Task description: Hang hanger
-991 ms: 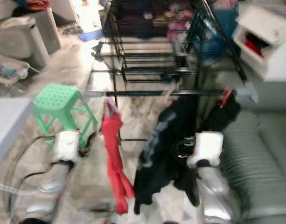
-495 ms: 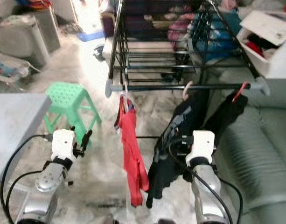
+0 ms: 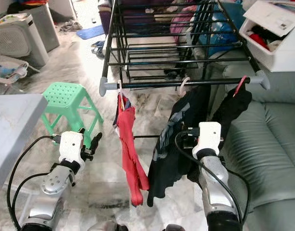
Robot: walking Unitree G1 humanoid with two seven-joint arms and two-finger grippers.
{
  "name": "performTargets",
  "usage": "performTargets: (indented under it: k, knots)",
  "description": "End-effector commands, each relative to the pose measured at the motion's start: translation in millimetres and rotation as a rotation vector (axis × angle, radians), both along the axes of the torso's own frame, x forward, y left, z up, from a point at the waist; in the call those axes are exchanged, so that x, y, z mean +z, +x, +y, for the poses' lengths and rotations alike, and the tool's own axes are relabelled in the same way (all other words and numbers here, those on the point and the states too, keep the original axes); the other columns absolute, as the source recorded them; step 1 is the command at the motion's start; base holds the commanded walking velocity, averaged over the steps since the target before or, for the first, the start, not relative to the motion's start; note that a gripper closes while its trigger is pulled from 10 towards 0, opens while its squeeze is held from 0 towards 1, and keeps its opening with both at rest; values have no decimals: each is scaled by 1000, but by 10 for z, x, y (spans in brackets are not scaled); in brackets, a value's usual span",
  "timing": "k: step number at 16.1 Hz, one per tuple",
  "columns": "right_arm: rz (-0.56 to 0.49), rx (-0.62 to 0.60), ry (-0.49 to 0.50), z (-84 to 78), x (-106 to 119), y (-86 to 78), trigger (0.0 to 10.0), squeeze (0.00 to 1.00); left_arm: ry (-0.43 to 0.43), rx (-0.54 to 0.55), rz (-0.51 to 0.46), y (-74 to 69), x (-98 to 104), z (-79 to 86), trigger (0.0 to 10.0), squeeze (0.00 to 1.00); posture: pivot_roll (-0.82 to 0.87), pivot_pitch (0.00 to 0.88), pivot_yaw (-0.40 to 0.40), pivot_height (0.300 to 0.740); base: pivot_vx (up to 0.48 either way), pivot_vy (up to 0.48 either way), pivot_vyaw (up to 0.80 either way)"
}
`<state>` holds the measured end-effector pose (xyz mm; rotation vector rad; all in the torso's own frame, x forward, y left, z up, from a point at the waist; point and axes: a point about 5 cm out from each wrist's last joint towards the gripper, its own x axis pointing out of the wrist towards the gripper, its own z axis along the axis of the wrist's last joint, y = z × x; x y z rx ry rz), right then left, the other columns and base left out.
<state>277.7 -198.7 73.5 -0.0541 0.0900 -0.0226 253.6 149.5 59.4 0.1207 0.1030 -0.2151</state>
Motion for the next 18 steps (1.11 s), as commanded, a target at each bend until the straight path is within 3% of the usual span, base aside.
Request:
performTargets:
  k: [1, 5, 8, 11, 14, 18]
  knots:
    - [-5, 14, 35, 58, 56, 75, 10000, 0, 13, 6, -1, -16, 34, 52, 10000, 0, -2, 0, 54, 740, 0, 0, 0]
    - [13, 81, 89, 297, 198, 341, 10000, 0, 24, -4, 19, -98, 61, 71, 10000, 0, 12, 42, 55, 740, 0, 0, 0]
    - [153, 214, 115, 622, 46, 429, 10000, 0, 35, -13, 31, -99, 52, 68, 10000, 0, 21, 39, 56, 740, 0, 0, 0]
    - [291, 279, 89, 807, -130, 460, 10000, 0, 35, -15, 33, -53, 73, 37, 10000, 0, 23, 30, 52, 740, 0, 0, 0]
    - [364, 164, 66, 737, -221, 539, 10000, 0, -10, -12, 40, 18, 109, -51, 10000, 0, 23, 0, 41, 740, 0, 0, 0]
    - [417, -11, 42, 391, -304, 544, 10000, 0, -16, -52, 50, 88, 87, -151, 10000, 0, 7, 0, 46, 740, 0, 0, 0]
